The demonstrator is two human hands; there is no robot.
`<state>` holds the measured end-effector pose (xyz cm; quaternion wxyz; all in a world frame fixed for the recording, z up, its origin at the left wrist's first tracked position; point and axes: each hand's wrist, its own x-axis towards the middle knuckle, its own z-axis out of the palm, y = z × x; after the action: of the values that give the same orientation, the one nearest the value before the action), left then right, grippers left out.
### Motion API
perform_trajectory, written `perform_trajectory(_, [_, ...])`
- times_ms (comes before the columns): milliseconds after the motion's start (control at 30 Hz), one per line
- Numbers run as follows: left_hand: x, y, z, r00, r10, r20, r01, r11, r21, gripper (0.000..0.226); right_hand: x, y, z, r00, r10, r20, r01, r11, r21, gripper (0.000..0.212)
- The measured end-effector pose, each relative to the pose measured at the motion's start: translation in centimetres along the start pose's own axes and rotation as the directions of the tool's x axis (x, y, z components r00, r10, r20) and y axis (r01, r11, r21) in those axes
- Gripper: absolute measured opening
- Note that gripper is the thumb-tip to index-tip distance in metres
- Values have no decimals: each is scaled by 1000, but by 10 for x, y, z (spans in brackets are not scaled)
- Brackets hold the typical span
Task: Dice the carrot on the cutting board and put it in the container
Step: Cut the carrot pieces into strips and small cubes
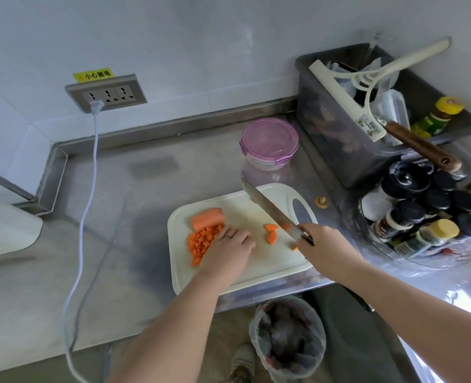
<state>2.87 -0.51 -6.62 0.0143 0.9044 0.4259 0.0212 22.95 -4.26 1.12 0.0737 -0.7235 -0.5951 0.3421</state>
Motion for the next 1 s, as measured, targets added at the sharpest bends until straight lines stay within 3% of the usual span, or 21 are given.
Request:
perform_trajectory(133, [-12,-15,4,996,-81,-27,80,997,-20,33,3,0,-3,1000,4,-8,-4,1000,9,13])
perform_trajectory(233, [-13,-15,4,986,-75,-148,71,997,-29,9,5,0,-5,1000,14,-17,-13,998,64,22])
perform_trajectory(333, [2,-4,-4,981,-111,-159,98,992,-84,17,8,4,-11,999,28,-38,-25,997,77,13])
perform_trajectory(467, [34,22,-20,992,-108,70,118,979,-166,31,9,8,-22,995,29,-94,-21,996,81,13])
perform_trajectory(533, [45,30,-22,986,-52,156,67,993,-96,31,8,10,-26,995,35,-93,-28,997,78,13])
perform_trajectory(833, [53,20,-25,948,-26,317,78,985,-153,22,7,21,-27,994,68,-91,-59,994,95,15])
perform_trajectory(1000, [58,14,-26,917,-58,394,141,972,-186,24,11,18,-29,994,56,-89,-48,995,91,32])
